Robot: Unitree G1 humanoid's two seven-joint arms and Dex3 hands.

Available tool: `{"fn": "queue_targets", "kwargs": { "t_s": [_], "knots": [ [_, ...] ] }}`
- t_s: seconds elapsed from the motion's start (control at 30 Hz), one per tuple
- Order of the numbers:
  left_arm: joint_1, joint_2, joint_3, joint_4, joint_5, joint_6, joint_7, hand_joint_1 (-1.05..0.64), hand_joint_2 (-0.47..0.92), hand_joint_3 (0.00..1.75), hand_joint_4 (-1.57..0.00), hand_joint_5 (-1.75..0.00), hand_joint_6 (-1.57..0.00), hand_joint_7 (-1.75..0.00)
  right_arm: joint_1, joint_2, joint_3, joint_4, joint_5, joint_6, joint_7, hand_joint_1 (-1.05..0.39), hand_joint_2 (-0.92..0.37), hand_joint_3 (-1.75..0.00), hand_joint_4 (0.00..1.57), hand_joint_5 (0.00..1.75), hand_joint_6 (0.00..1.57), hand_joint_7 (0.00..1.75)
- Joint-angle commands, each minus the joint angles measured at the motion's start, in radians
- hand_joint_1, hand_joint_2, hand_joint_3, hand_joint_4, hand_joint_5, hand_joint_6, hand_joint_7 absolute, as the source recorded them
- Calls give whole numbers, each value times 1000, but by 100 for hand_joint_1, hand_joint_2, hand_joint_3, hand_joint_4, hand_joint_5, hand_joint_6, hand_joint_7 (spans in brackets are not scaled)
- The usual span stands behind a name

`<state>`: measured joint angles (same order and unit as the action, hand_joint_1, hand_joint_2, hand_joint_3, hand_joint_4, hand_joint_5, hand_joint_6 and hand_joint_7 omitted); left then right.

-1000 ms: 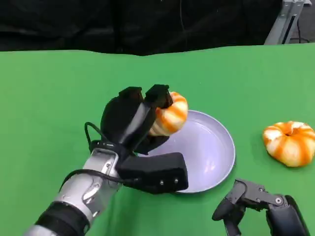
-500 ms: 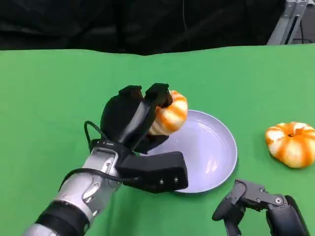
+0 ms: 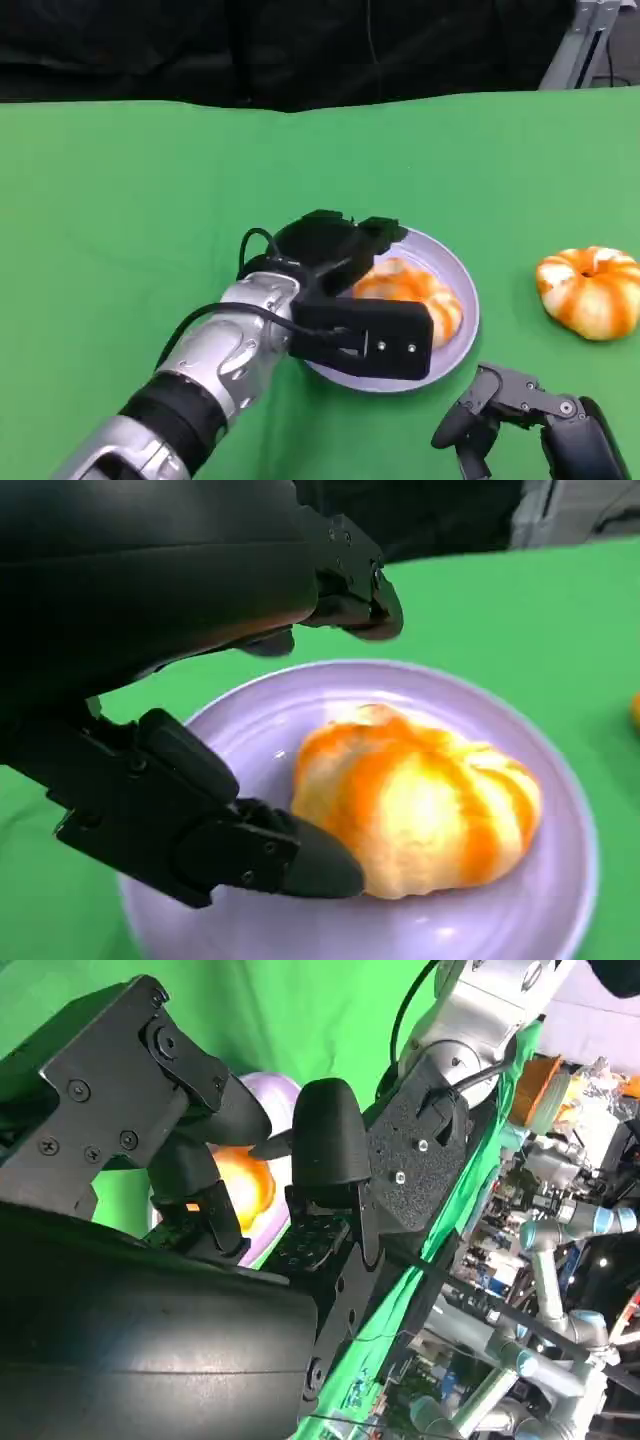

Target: Grasp the bread from the table and place it into the plate.

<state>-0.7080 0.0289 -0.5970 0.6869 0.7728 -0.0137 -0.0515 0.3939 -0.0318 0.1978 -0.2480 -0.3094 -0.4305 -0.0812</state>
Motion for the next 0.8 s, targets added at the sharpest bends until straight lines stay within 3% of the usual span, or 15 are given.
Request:
{"fn": "queue_targets", "kwargs": {
  "t_s": [0.03,0.3,0.5,0.7,0.73,0.8],
  "knots": [
    [-10,17,-14,-21,6,29,-47,-86,92,37,0,-5,-3,-7,3,-8,-9,-3,13,-3,-2,-1,-29,-137,82,164,85,126],
    [13,63,-4,-101,6,29,-45,-90,92,41,0,0,-2,-6,-4,-2,-5,4,12,-4,-6,-1,-29,-138,82,165,85,127],
    [132,148,95,-329,-86,6,-78,-82,92,37,-5,-3,-6,-7,-1,-3,-6,2,11,-2,-6,0,-29,-137,82,163,85,127],
    [309,191,239,-550,-276,-45,-101,-57,92,25,-27,-18,-26,-14,-1,-5,-7,5,9,-4,-7,0,-29,-136,82,161,86,127],
    [342,193,265,-586,-317,-54,-110,-52,92,25,-34,-24,-31,-16,-1,-5,-7,7,11,-6,-7,-1,-29,-136,83,160,86,127],
    [376,197,289,-624,-359,-61,-121,-48,92,24,-34,-45,-39,-13,-2,-5,-7,9,15,-8,-6,-1,-29,-136,83,159,86,127]
  ]
}}
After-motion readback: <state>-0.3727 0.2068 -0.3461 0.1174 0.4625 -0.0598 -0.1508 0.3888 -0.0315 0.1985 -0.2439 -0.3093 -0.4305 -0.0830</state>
